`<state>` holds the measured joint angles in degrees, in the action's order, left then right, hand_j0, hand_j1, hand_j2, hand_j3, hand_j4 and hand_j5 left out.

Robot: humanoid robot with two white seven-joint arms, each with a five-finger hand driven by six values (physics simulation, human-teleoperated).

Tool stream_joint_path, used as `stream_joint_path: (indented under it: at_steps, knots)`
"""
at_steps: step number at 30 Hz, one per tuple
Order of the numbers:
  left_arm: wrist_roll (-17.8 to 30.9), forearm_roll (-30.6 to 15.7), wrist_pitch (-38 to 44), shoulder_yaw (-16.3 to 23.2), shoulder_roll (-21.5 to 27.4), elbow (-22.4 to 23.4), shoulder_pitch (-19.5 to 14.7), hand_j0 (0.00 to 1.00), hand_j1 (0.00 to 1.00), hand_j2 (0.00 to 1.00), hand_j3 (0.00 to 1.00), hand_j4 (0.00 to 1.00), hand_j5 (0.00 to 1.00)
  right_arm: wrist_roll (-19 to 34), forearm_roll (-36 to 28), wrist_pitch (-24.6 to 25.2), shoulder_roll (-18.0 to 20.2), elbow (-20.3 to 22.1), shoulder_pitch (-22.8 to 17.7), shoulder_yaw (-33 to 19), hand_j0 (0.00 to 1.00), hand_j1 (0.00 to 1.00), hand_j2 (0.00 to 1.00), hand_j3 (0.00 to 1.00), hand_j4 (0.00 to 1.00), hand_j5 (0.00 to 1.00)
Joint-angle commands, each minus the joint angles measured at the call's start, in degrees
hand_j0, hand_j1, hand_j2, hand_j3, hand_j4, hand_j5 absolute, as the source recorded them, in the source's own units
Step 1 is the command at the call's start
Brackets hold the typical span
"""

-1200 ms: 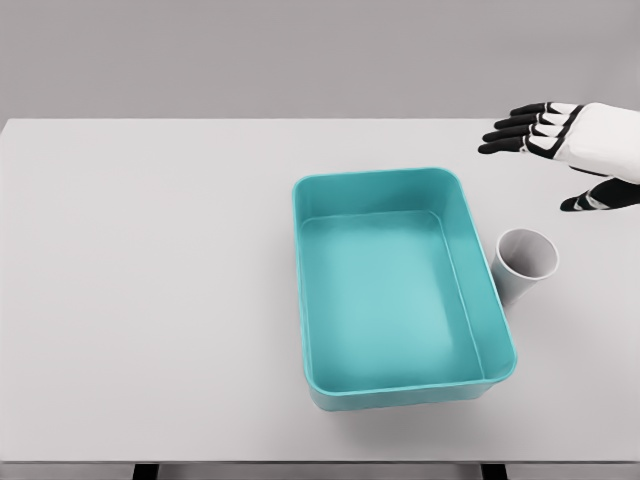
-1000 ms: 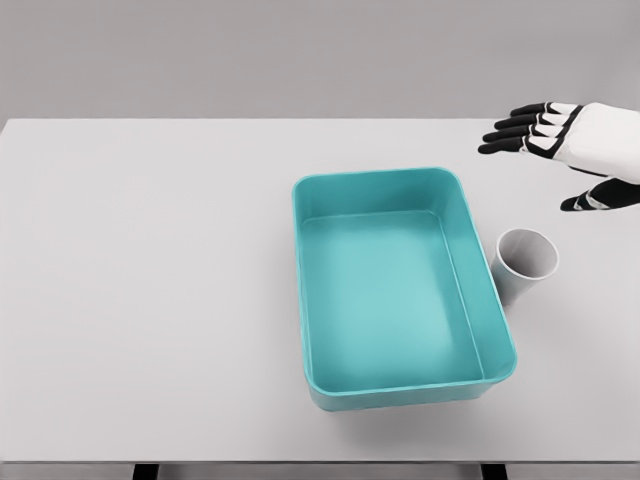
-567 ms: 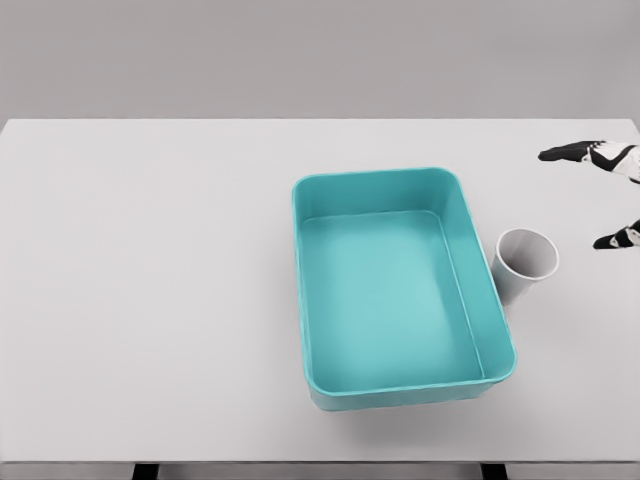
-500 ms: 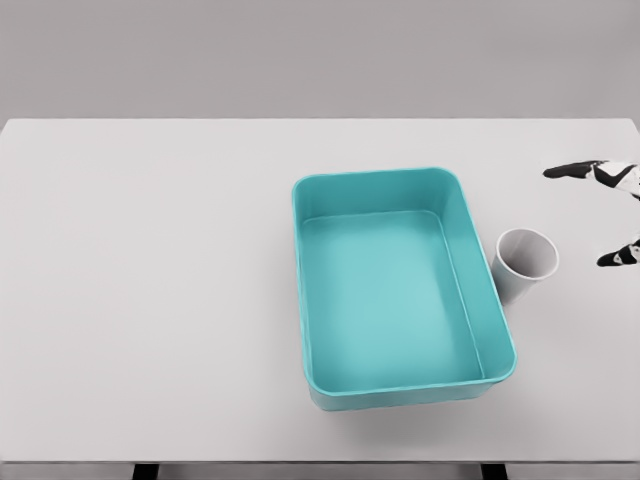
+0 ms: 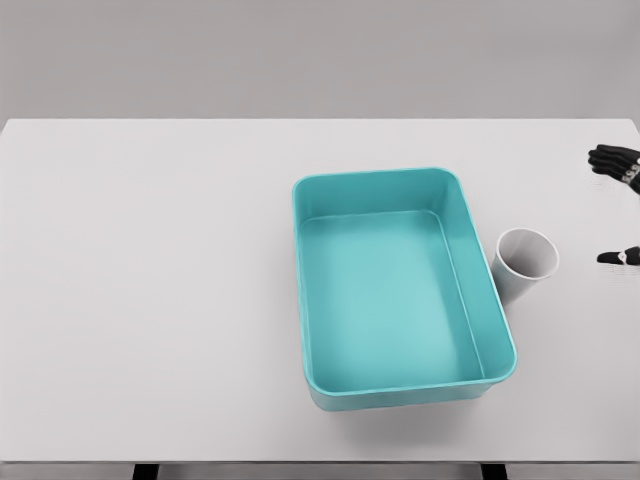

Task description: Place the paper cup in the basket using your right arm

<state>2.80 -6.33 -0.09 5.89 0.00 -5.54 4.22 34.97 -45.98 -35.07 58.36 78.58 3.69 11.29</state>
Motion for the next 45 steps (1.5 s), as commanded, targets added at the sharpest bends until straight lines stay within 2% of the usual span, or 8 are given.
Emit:
stream_joint_path:
  at_steps: [1, 8, 11, 15, 22, 29, 38, 45]
  knots:
    - [0.0, 0.0, 0.0, 0.0, 0.0, 0.0, 0.0, 1.0, 1.0, 1.0, 1.0, 1.0, 1.0, 0.0, -2.2, 0.5, -5.4, -1.3, -0.1, -4.2, 1.0, 1.0, 1.0, 1.0, 1.0, 1.0]
    - [0.0, 0.0, 0.0, 0.0, 0.0, 0.0, 0.0, 1.0, 1.0, 1.0, 1.0, 1.0, 1.0, 0.0, -2.3, 4.0, -5.6, -1.3, -3.8, -3.0, 1.0, 1.0, 1.0, 1.0, 1.0, 1.0]
    - [0.0, 0.0, 0.0, 0.0, 0.0, 0.0, 0.0, 1.0, 1.0, 1.0, 1.0, 1.0, 1.0, 0.0, -2.3, 4.1, -5.7, -1.3, -4.0, 0.0, 1.0, 1.0, 1.0, 1.0, 1.0, 1.0]
    - [0.0, 0.0, 0.0, 0.0, 0.0, 0.0, 0.0, 1.0, 1.0, 1.0, 1.0, 1.0, 1.0, 0.0, -2.3, 7.3, -10.1, -1.4, -3.9, 0.5, 1.0, 1.0, 1.0, 1.0, 1.0, 1.0]
    - [0.0, 0.0, 0.0, 0.0, 0.0, 0.0, 0.0, 1.0, 1.0, 1.0, 1.0, 1.0, 1.0, 0.0, -2.4, 10.0, -13.5, -4.3, -3.8, 0.1, 1.0, 1.0, 1.0, 1.0, 1.0, 1.0]
    - [0.0, 0.0, 0.0, 0.0, 0.0, 0.0, 0.0, 1.0, 1.0, 1.0, 1.0, 1.0, 1.0, 0.0, -2.3, 11.5, -13.4, -3.6, -4.1, 0.3, 1.0, 1.0, 1.0, 1.0, 1.0, 1.0]
    - [0.0, 0.0, 0.0, 0.0, 0.0, 0.0, 0.0, 1.0, 1.0, 1.0, 1.0, 1.0, 1.0, 0.0, -2.3, 11.6, -12.6, 1.7, -7.4, 0.0, 1.0, 1.0, 1.0, 1.0, 1.0, 1.0]
    - [0.0, 0.0, 0.0, 0.0, 0.0, 0.0, 0.0, 1.0, 1.0, 1.0, 1.0, 1.0, 1.0, 0.0, -2.4, 11.9, -12.8, 1.2, -6.8, 0.0, 1.0, 1.0, 1.0, 1.0, 1.0, 1.0]
